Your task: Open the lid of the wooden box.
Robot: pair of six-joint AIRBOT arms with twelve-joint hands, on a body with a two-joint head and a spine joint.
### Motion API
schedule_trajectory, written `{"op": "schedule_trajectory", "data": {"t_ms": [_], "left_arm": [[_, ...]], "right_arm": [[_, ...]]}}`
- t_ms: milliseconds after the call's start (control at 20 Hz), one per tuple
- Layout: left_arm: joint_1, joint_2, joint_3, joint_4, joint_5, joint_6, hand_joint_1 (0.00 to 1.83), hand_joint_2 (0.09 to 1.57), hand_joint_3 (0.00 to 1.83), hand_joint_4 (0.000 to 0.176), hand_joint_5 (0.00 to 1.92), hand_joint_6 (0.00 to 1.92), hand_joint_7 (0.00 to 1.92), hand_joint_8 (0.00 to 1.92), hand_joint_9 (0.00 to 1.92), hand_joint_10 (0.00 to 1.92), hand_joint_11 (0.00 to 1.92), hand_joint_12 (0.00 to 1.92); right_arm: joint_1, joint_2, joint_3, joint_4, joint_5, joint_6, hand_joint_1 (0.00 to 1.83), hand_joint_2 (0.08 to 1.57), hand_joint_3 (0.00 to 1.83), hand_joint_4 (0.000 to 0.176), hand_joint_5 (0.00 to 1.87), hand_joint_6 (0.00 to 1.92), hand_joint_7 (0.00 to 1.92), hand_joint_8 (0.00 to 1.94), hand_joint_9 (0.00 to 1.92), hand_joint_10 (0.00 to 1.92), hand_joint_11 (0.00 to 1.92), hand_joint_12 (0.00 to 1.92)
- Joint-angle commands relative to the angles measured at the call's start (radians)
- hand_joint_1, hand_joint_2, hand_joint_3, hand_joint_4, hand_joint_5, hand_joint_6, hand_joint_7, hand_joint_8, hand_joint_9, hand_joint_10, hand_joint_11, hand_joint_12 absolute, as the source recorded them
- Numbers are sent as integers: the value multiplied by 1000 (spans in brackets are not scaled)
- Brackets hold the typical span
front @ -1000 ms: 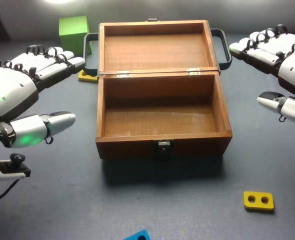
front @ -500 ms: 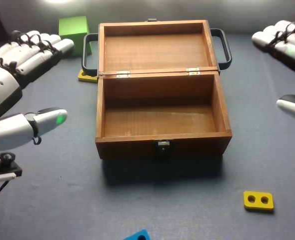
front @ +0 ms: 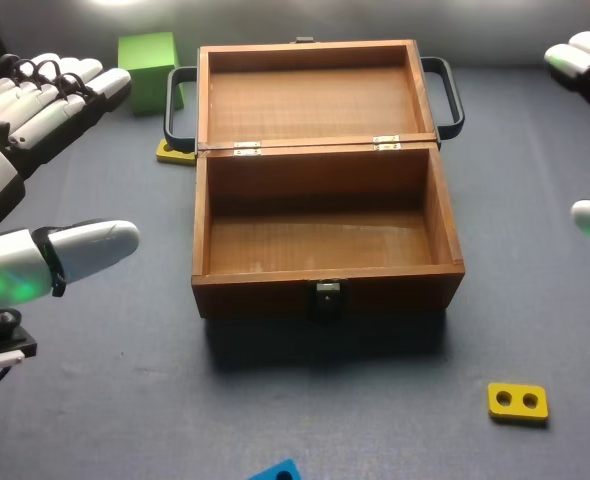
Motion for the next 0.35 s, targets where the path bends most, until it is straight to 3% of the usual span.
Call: {"op": "schedule_trajectory", "data": {"t_ms": [0, 100, 150, 200, 300], "left_arm": [[0, 11, -2, -21, -148, -4, 0, 1235, 9, 32, 0, 0, 0, 0, 0, 0, 0, 0], [4, 13, -8, -24, -171, -4, 60, 1296, 21, 70, 0, 0, 0, 0, 0, 0, 0, 0], [3, 13, -8, -24, -174, -4, 78, 1318, 27, 67, 0, 0, 0, 0, 0, 0, 0, 0], [3, 12, -7, -26, -186, -4, 52, 1372, 13, 79, 0, 0, 0, 0, 0, 0, 15, 16], [5, 12, -9, -31, -207, -3, 40, 1398, 8, 103, 0, 0, 0, 0, 0, 0, 0, 2]], "right_arm": [[-3, 15, -4, 1, 166, 9, 256, 1359, 5, 0, 0, 0, 0, 0, 0, 0, 1, 0], [-51, 21, -13, 23, 243, 24, 167, 1347, 0, 0, 0, 0, 0, 0, 0, 0, 0, 0], [-63, 21, -13, 32, 256, 27, 158, 1324, 0, 12, 0, 0, 0, 0, 0, 0, 0, 0], [-83, 21, -13, 45, 279, 33, 104, 1299, 0, 20, 0, 0, 0, 0, 0, 0, 0, 0], [-115, 26, -16, 52, 322, 55, 146, 1366, 12, 0, 0, 0, 0, 0, 0, 0, 0, 0]]}}
